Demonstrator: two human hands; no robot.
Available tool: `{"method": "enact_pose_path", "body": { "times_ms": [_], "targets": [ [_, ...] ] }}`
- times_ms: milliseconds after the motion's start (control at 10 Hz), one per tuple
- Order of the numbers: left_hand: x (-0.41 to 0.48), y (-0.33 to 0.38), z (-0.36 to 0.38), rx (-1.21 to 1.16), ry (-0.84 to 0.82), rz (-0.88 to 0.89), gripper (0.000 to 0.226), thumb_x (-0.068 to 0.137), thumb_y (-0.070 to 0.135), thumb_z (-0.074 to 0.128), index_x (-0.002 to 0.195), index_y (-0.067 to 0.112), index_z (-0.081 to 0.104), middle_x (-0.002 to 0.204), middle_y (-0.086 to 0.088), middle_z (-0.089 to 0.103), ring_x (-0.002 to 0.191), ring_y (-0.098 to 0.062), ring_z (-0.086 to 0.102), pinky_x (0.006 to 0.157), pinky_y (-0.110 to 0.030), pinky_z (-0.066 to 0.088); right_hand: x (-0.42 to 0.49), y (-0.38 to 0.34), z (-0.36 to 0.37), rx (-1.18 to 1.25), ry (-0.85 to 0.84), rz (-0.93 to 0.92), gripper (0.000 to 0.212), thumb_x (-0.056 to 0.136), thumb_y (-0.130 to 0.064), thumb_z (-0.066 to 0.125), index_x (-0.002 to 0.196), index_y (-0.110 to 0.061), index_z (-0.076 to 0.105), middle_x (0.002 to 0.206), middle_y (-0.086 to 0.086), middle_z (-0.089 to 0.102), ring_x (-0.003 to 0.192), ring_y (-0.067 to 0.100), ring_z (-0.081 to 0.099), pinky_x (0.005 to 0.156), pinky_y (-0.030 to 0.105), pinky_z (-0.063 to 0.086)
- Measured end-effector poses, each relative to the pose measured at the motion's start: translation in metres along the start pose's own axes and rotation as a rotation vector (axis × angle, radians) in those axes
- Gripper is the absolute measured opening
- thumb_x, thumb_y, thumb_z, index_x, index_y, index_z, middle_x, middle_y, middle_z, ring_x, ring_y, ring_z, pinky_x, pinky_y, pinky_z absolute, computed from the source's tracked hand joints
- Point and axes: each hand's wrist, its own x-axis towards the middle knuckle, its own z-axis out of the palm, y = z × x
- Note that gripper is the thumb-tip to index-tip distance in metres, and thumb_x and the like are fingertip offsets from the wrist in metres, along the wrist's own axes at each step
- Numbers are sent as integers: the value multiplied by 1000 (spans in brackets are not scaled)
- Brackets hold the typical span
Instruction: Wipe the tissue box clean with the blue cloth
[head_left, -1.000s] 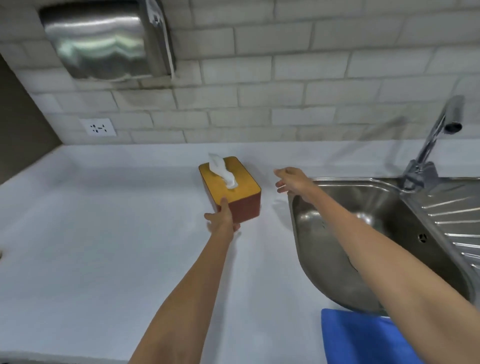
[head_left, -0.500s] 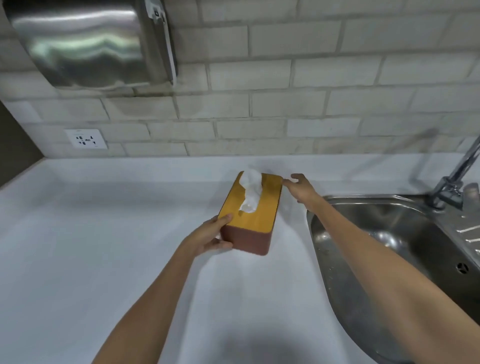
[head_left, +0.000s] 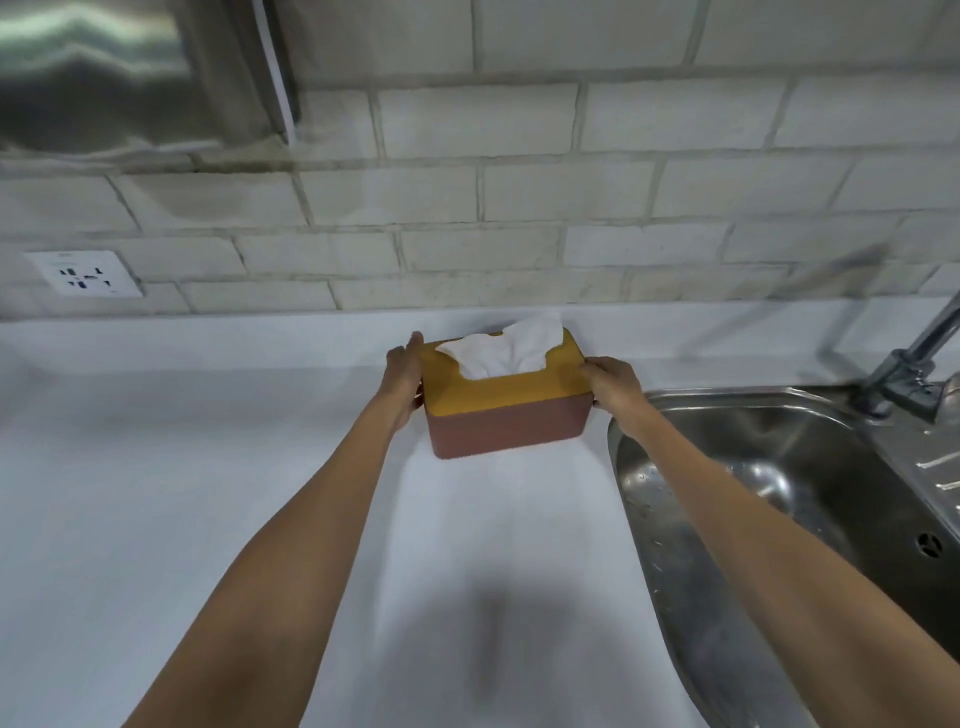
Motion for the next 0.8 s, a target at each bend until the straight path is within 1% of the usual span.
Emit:
{"method": "enact_pose_path", "body": {
  "times_ms": [100,200,300,400,500,600,700,800],
  "targets": [
    [4,11,10,18,-14,21,62,96,57,24,145,20,28,136,-12,51,123,-31,52,104,-44,43,7,-3,6,24,37,2,35,94,-17,42,122,-8,60,124,13,61,105,26,56,103,44,46],
    [9,18,17,26,-37,55,72,91,65,22,148,22,26,145,-8,44,131,-27,45,112,-45,36,17,-7,12,51,59,9,34,94,-17,40,118,-6,62,121,15,62,95,23,54,99,43,48],
    [30,15,17,13,-48,59,109,56,89,23,149,32,22,152,-2,38,137,-24,38,115,-47,29,23,-12,15,63,75,17,35,95,-19,40,117,-5,61,119,15,62,95,23,53,96,42,47],
    [56,6,16,34,-60,47,132,31,102,24,147,39,23,155,1,34,141,-23,32,116,-47,24,28,-12,15,72,90,16,33,94,-19,40,114,-4,62,111,12,60,93,23,53,96,42,47],
    [60,2,18,55,-71,46,133,31,102,28,148,39,20,157,0,28,143,-25,30,117,-48,23,28,-12,17,71,103,20,35,95,-19,41,117,0,61,102,8,56,93,22,51,97,43,47],
    [52,4,20,82,-63,55,132,34,101,27,149,38,19,158,-2,26,143,-25,29,117,-47,23,27,-15,16,55,78,29,39,96,-23,40,125,-2,56,111,8,57,99,24,53,97,39,46],
    [25,14,24,117,-23,84,105,66,87,21,152,27,15,159,-4,23,144,-25,26,119,-46,20,19,-16,13,4,41,44,54,97,-32,40,145,-9,37,145,9,44,130,28,46,100,33,39],
    [8,14,25,228,63,167,77,92,66,19,151,17,19,157,-10,26,142,-29,28,117,-45,23,8,-14,9,-43,65,38,62,98,-36,41,151,-10,24,154,10,32,140,27,35,108,33,32]
  ]
}}
